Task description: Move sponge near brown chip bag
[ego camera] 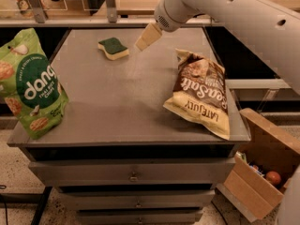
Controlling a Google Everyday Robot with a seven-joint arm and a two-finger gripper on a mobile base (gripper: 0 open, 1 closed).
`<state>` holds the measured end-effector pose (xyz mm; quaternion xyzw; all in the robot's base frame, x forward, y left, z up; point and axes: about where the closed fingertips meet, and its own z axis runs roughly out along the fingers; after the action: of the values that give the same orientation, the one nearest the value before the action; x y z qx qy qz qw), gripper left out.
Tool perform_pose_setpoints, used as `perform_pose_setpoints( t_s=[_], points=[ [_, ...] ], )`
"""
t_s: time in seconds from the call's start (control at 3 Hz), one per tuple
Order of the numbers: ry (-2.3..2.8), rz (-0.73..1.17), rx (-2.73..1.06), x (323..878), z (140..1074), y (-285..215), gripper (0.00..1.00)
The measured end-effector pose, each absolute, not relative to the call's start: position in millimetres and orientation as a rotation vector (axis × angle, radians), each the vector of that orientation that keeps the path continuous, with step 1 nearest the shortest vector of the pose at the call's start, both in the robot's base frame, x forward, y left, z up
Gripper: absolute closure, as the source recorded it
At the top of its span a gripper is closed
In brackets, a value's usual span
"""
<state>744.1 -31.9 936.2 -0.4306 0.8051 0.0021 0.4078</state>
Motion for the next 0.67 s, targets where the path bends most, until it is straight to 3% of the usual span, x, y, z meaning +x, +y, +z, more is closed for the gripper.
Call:
perform_pose_setpoints(
  t_s=[0.67],
  points=[
    [2.113,0.171,-0.877,761.5,917.0,-20.3,0.0]
  ],
)
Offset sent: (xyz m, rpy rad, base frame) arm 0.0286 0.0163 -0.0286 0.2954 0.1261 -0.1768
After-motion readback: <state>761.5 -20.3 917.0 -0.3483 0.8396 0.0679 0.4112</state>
